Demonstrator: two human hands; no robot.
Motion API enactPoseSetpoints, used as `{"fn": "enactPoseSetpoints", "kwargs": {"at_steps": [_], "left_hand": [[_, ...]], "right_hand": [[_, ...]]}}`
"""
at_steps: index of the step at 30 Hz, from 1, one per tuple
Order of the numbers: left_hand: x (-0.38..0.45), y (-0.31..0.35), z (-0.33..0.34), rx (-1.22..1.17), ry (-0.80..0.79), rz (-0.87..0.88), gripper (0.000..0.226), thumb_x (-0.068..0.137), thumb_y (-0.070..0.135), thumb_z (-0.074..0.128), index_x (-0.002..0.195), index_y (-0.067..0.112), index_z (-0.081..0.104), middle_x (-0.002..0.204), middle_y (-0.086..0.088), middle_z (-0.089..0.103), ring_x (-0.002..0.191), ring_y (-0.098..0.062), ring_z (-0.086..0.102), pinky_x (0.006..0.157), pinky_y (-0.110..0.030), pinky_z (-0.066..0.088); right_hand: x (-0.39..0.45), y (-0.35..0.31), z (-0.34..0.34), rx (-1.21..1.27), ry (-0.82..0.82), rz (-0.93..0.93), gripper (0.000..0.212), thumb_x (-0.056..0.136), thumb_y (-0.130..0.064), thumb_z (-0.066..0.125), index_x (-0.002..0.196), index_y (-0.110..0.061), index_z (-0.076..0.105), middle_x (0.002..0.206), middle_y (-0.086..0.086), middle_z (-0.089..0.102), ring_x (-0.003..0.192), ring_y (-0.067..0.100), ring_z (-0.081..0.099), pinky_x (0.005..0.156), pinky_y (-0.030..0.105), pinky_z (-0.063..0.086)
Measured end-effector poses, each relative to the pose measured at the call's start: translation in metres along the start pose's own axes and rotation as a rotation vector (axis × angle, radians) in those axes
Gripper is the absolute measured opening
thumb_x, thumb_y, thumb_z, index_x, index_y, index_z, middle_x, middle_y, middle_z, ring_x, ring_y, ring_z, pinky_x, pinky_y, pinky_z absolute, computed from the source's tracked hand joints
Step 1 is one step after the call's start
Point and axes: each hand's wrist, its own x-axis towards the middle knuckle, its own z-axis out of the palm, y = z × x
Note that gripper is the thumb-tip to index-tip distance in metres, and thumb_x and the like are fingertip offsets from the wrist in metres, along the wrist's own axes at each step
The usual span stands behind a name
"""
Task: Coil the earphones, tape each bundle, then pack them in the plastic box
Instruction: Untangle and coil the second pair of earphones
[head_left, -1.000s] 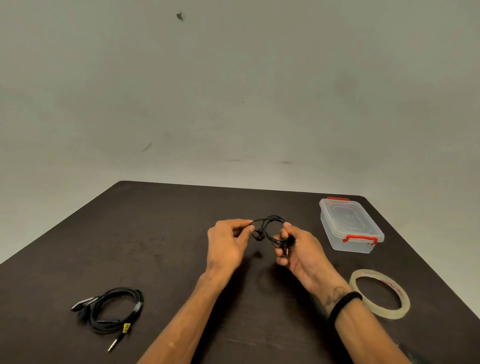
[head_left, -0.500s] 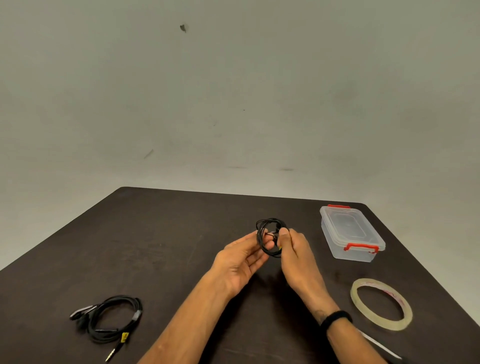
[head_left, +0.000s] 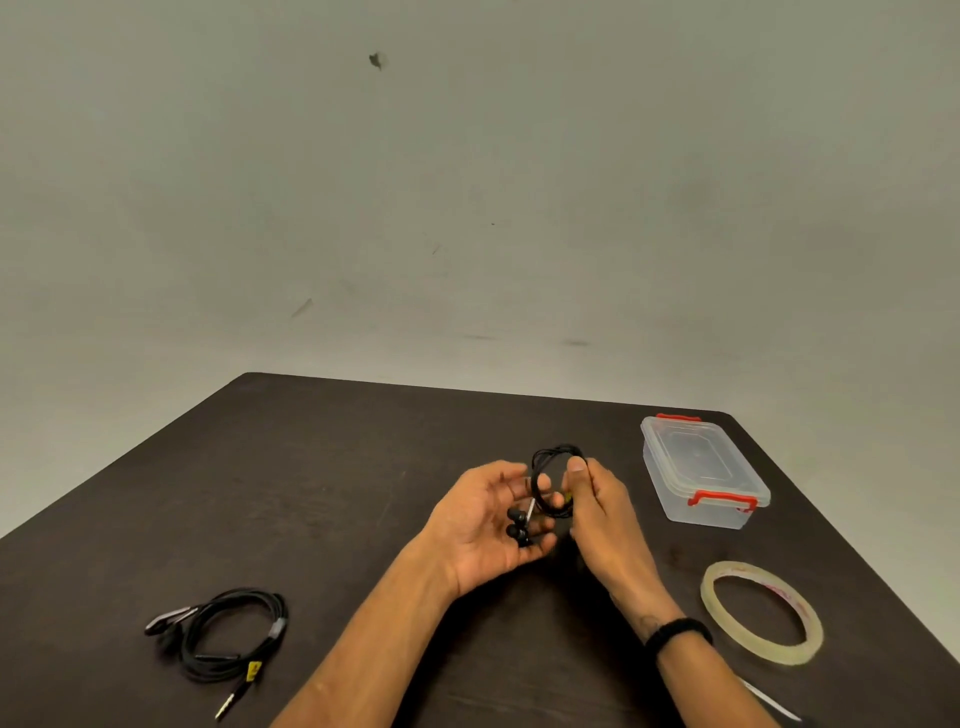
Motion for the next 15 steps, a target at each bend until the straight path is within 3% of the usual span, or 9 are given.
{"fn": "enactPoseSetpoints", "kwargs": {"at_steps": [3,6,8,12,15], "left_hand": [[0.006,-0.002,-0.002,0.136,0.103,0.136,0.029,0.09,0.044,0.076,0.089,0.015,0.072,0.094,-0.008,0.069,0.088,-0.024,0.065,0.084,-0.037,0.057],[0.013,-0.007,-0.005,0.401,0.161,0.347,0.009,0.095,0.018,0.075,0.101,0.012,0.073,0.096,-0.01,0.07,0.086,-0.02,0.073,0.079,-0.029,0.061],[0.016,-0.008,-0.01,0.632,0.207,0.471,0.011,0.1,0.012,0.068,0.109,0.013,0.073,0.091,-0.008,0.074,0.077,-0.015,0.073,0.072,-0.026,0.059],[0.015,-0.001,-0.024,1.229,0.24,0.682,0.016,0.103,0.02,0.063,0.11,0.018,0.077,0.081,0.005,0.077,0.072,0.001,0.069,0.069,-0.014,0.052],[0.012,0.008,-0.033,1.499,0.323,0.879,0.021,0.103,0.031,0.062,0.115,0.023,0.078,0.086,0.013,0.073,0.082,0.0,0.068,0.074,-0.015,0.049]], "right_hand": [[-0.003,-0.001,0.0,-0.039,0.007,-0.036,0.04,0.113,-0.044,0.034,0.088,-0.025,0.058,0.095,0.002,0.06,0.084,0.01,0.057,0.071,0.027,0.04],[-0.002,-0.004,0.0,-0.004,0.066,-0.065,0.039,0.113,-0.042,0.034,0.085,-0.024,0.055,0.088,0.003,0.058,0.077,0.013,0.054,0.069,0.03,0.039],[0.0,-0.005,-0.004,0.015,0.116,-0.07,0.039,0.113,-0.042,0.034,0.084,-0.024,0.054,0.082,0.001,0.056,0.073,0.014,0.052,0.069,0.033,0.04],[0.002,-0.007,-0.012,0.044,0.144,-0.018,0.042,0.113,-0.046,0.033,0.086,-0.022,0.054,0.081,0.002,0.055,0.076,0.019,0.055,0.077,0.049,0.051],[0.003,-0.01,-0.015,0.065,0.137,0.038,0.043,0.112,-0.048,0.034,0.087,-0.021,0.055,0.081,0.001,0.054,0.079,0.02,0.055,0.081,0.047,0.054]]}}
